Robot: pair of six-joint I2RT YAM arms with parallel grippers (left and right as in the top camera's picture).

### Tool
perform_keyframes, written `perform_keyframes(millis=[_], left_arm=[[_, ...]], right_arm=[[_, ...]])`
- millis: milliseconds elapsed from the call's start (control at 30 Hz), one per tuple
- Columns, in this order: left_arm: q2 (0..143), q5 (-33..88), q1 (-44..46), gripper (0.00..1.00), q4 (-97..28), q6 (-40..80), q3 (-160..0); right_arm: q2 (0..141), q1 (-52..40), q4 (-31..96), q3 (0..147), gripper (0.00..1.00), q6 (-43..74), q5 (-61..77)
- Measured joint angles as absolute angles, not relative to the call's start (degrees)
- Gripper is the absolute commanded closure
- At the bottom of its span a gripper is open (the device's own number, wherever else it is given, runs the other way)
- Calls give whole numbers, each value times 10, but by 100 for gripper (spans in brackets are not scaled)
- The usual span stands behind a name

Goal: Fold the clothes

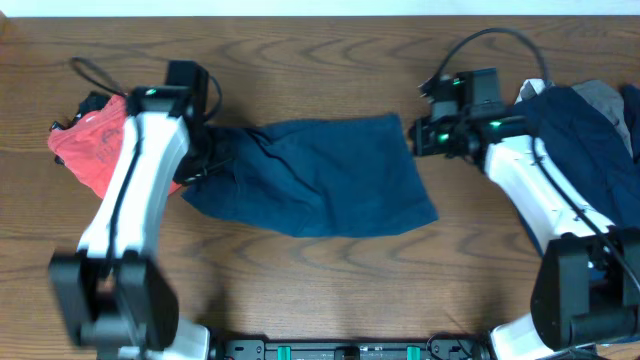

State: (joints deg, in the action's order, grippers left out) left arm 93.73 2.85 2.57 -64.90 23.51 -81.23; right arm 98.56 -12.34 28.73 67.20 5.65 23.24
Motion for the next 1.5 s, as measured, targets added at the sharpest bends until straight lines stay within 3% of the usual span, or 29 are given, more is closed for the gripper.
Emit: perform_keyframes(millis=[300, 600, 933, 1000, 1167, 1500], left_arm=[[872, 31, 54, 94, -675, 235, -812], [873, 50, 66, 94, -681, 234, -812], [873, 146, 79, 94, -684, 231, -812], [873, 155, 89, 94, -686, 230, -812], [873, 167, 121, 94, -698, 230, -812], [873, 179, 190, 94, -717, 230, -812]], right_arm=[[1070, -305, 252, 672, 99, 68, 300], [1182, -459, 82, 672, 98, 137, 347], [1206, -496, -15, 674, 98, 180, 356], [1206, -485, -10, 677, 92, 183, 357], [1202, -434, 103, 715, 85, 182, 360], [1061, -270, 503, 745, 94, 141, 256]])
